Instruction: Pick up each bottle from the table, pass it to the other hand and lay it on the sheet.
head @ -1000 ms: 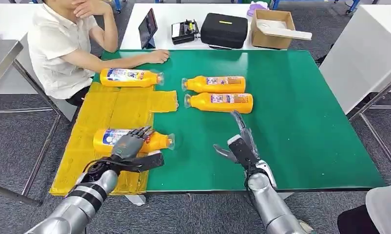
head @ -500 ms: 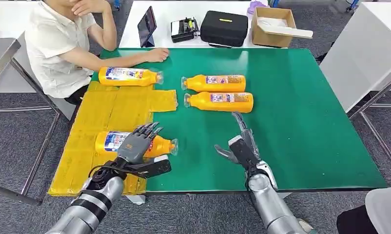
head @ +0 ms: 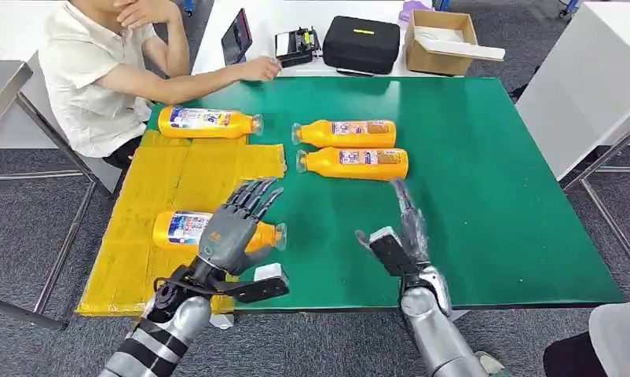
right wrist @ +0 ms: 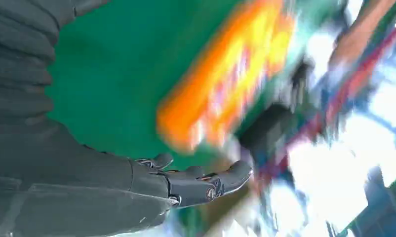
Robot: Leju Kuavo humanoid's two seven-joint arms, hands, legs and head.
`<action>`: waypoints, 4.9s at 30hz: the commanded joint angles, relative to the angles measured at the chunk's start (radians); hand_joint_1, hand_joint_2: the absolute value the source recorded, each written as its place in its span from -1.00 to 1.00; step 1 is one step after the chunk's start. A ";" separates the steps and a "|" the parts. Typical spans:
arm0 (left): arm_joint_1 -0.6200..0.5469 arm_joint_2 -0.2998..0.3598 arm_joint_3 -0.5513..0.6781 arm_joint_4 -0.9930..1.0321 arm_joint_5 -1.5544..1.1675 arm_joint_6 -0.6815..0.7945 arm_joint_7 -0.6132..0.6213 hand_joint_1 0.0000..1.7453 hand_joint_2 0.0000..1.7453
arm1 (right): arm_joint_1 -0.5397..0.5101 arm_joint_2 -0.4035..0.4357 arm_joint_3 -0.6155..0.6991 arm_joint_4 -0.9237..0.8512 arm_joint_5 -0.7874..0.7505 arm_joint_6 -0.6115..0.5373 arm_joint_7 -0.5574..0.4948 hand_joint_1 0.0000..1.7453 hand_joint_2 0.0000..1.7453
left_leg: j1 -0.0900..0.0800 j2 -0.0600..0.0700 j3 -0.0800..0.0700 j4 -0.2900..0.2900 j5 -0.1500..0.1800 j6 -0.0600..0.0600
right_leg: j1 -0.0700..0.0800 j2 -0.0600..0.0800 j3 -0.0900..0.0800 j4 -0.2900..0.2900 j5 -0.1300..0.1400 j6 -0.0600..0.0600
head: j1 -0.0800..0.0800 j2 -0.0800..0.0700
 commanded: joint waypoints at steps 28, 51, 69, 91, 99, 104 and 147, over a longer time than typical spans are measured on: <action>0.106 -0.144 -0.080 -0.033 0.634 -0.141 -0.046 -1.00 1.00 | -0.305 -0.137 0.194 0.467 0.482 -0.020 0.346 -1.00 1.00 | 0.000 0.003 0.001 0.001 -0.001 0.001 | 0.001 0.002 0.002 -0.001 0.001 -0.002 | 0.000 0.000; 0.093 -0.138 -0.096 -0.008 0.690 -0.147 -0.012 -1.00 1.00 | -0.446 -0.152 0.268 0.663 0.440 0.337 0.547 -1.00 1.00 | 0.000 0.002 0.003 0.001 0.001 0.002 | 0.001 0.000 0.003 -0.002 0.002 -0.002 | 0.000 0.000; 0.070 -0.138 -0.099 0.027 0.707 -0.158 -0.028 -1.00 1.00 | -0.461 -0.179 0.221 0.693 0.319 0.570 0.480 1.00 1.00 | 0.000 0.000 0.002 0.000 0.004 0.004 | 0.000 -0.001 0.003 -0.002 0.004 0.001 | 0.000 0.000; 0.058 -0.163 -0.108 0.053 0.820 -0.167 -0.064 -1.00 1.00 | -0.402 -0.232 0.187 0.507 -0.096 0.748 0.203 0.98 1.00 | 0.001 0.005 0.007 0.000 0.003 0.003 | 0.002 0.000 0.006 -0.003 0.006 -0.001 | 0.000 0.000; 0.099 -0.225 -0.056 0.088 1.006 -0.054 -0.039 -1.00 1.00 | -0.278 -0.258 0.185 0.219 -0.337 0.690 0.190 1.00 1.00 | 0.000 0.004 0.006 0.000 0.003 0.003 | 0.001 -0.001 0.006 -0.003 0.006 -0.001 | 0.000 0.000; 0.065 -0.226 -0.027 0.173 1.191 -0.016 -0.075 -1.00 1.00 | -0.203 -0.233 0.192 -0.027 -0.459 0.698 0.174 1.00 1.00 | 0.000 0.006 0.003 0.001 0.001 0.003 | 0.002 0.002 0.003 -0.001 0.005 -0.003 | -0.001 0.000; -0.029 -0.212 -0.048 0.102 1.168 -0.123 -0.102 -1.00 1.00 | -0.346 -0.173 0.626 0.056 -0.487 0.837 0.118 1.00 1.00 | 0.000 0.005 -0.003 0.002 0.002 0.002 | 0.001 0.003 -0.002 0.000 0.005 -0.003 | -0.001 0.000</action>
